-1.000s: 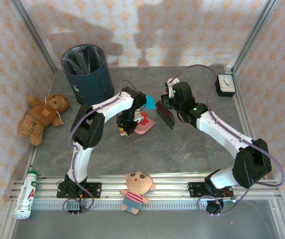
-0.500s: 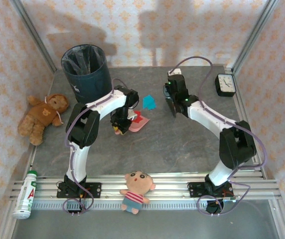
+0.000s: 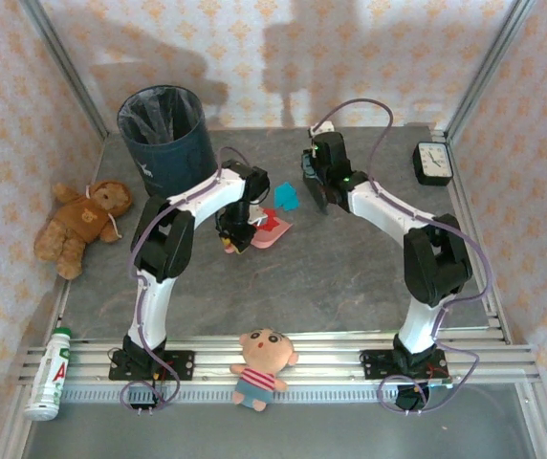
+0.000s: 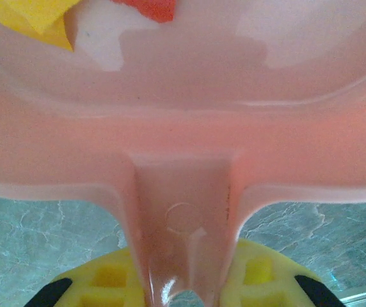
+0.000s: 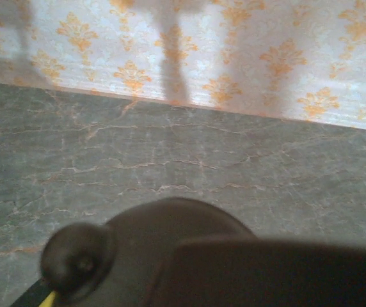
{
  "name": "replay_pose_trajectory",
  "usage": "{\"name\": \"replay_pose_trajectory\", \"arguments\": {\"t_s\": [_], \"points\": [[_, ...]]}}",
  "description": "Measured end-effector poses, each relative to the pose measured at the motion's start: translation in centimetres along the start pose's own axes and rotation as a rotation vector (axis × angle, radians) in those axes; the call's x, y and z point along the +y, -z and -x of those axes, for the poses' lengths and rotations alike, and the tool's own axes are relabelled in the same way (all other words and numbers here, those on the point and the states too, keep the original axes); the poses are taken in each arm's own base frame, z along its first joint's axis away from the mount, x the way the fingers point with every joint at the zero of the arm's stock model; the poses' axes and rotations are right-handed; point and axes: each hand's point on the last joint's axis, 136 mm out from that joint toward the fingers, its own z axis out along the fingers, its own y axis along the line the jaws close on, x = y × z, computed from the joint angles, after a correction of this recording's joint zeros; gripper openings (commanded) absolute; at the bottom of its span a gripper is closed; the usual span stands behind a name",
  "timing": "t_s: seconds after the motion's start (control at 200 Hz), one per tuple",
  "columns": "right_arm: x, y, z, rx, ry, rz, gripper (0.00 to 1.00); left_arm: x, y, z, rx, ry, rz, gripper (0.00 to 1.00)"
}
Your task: Sweep away the paper scraps from the table
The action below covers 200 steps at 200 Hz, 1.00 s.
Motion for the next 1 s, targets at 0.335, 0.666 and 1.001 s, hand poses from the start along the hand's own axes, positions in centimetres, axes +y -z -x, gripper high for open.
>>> {"name": "replay_pose_trajectory", "arguments": {"t_s": [0.335, 0.666, 1.001], "points": [[3.9, -0.1, -0.1, 0.009, 0.063, 0.127, 0.0, 0.1, -0.9, 0.3, 0.029, 0.001, -0.004, 0.0], [6.6, 0.7, -0.5, 0.03, 0.105, 0.26, 0.0, 0.1, -0.8, 0.9, 0.023, -0.002, -0.002, 0.0], [9.1, 2.6, -1.3, 0.066, 0.116, 0.378, 0.0, 0.1, -0.9, 1.0, 0.023, -0.018, -0.003, 0.0]]}}
